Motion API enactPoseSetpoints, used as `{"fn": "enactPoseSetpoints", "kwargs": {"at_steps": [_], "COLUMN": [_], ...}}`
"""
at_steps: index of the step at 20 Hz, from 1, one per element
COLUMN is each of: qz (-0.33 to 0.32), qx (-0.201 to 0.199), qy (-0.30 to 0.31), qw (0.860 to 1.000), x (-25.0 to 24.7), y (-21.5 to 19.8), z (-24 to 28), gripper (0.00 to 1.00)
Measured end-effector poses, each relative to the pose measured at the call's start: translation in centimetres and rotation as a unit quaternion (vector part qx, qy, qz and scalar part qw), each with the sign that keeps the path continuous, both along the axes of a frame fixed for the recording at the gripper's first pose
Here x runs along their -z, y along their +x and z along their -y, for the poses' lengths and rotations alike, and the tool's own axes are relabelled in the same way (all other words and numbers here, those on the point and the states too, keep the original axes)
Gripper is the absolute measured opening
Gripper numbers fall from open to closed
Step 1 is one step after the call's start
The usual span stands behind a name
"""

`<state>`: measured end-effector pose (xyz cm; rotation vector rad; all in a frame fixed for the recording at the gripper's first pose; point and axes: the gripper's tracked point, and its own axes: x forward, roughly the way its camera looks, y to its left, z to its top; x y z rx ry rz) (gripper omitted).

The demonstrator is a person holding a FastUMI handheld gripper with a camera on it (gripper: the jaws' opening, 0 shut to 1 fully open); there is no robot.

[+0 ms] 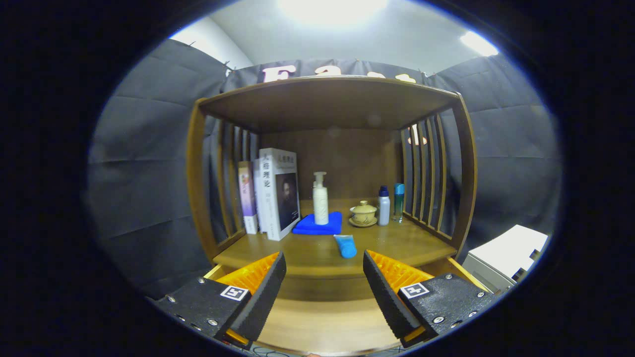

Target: Pull open the drawer, take out the items inside it, and place them on the countertop above the cabinet.

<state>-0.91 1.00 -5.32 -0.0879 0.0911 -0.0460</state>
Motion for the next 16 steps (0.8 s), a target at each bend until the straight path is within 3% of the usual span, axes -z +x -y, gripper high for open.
{"fn": "enactPoseSetpoints", "kwargs": {"at_steps": [8,12,16], "qz": [-0.007,-0.022,-0.039], "qx": [-0.001,-0.005,0.020], "qy": [-0.033,-0.007,-0.003], "qw": [0.999,1.000,0.999], "x": [6.9,10.1,12.8], "y": [-9.7,-11.6,-11.7], "z": [-0.5,-0.7,0.5], "gripper": [0.96,0.96,0.96]}}
